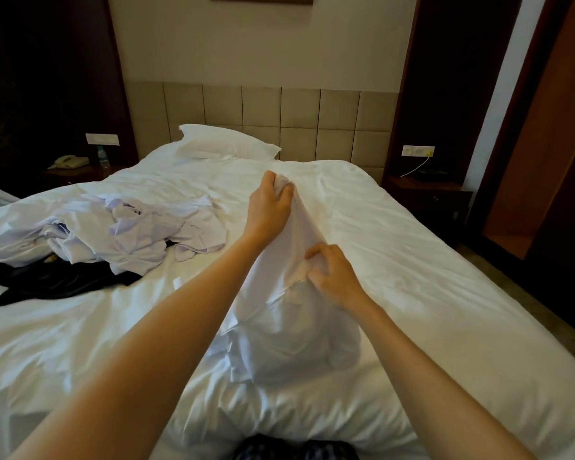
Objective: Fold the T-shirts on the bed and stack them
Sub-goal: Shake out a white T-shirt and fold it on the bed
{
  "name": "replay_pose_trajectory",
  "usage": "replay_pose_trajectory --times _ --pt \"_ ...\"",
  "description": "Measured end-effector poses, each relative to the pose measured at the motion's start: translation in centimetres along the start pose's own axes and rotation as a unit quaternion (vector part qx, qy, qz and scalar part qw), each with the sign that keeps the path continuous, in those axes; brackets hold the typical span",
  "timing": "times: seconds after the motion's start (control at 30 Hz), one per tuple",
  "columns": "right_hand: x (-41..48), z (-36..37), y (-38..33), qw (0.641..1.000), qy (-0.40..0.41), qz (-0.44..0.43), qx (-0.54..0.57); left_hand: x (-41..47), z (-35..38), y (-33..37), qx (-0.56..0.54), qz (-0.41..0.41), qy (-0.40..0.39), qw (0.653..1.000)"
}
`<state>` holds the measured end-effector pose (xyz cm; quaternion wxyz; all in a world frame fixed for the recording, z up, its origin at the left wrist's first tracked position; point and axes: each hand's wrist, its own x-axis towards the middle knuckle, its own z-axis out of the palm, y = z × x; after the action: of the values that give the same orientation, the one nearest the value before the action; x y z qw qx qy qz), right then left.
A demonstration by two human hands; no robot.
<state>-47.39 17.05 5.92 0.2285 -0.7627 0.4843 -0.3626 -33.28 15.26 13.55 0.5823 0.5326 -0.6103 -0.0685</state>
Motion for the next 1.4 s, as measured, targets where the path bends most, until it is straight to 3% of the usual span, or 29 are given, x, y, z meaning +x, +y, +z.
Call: replay_pose_trajectory --times 0.13,0.27,0.4,0.8,0.93,1.1,1.23,1.4 --pt "-0.1 -0.1 0.1 0.998 -0.012 0.036 0.048 0.3 -0.4 0.1 0.005 -0.001 -0.004 1.0" --pt "-0.3 -0.1 0.1 0.995 -0.067 0.076 0.002 0.1 -0.5 -0.2 0.009 -0.005 -0.011 1.0" --pt "-0.2 -0.5 0.0 0.997 -0.051 0.064 0.002 0.5 -1.0 -0.7 -0.003 -0.017 -0.014 1.0" --pt "1.9 -4.0 -0.9 0.966 0.206 0.09 0.13 1.5 -2.1 0.5 -0.1 -0.052 0.017 0.993" --pt "2.8 -6.1 -2.2 0.957 0.262 0.109 0.052 2.1 -2.7 1.9 -0.138 -0.044 0.039 0.989" --pt "5.1 -11.3 -6.2 0.941 0.31 0.137 -0.021 4.6 -4.3 6.9 -0.103 0.014 0.05 0.993" --pt "5.9 -14.5 -10.0 0.928 0.361 0.094 0.0 6.8 -5.7 10.9 -0.107 0.035 0.085 0.99" --pt "5.7 -18.5 -15.1 0.887 0.458 0.002 0.063 7.9 -8.1 17.0 -0.139 0.084 0.128 0.978"
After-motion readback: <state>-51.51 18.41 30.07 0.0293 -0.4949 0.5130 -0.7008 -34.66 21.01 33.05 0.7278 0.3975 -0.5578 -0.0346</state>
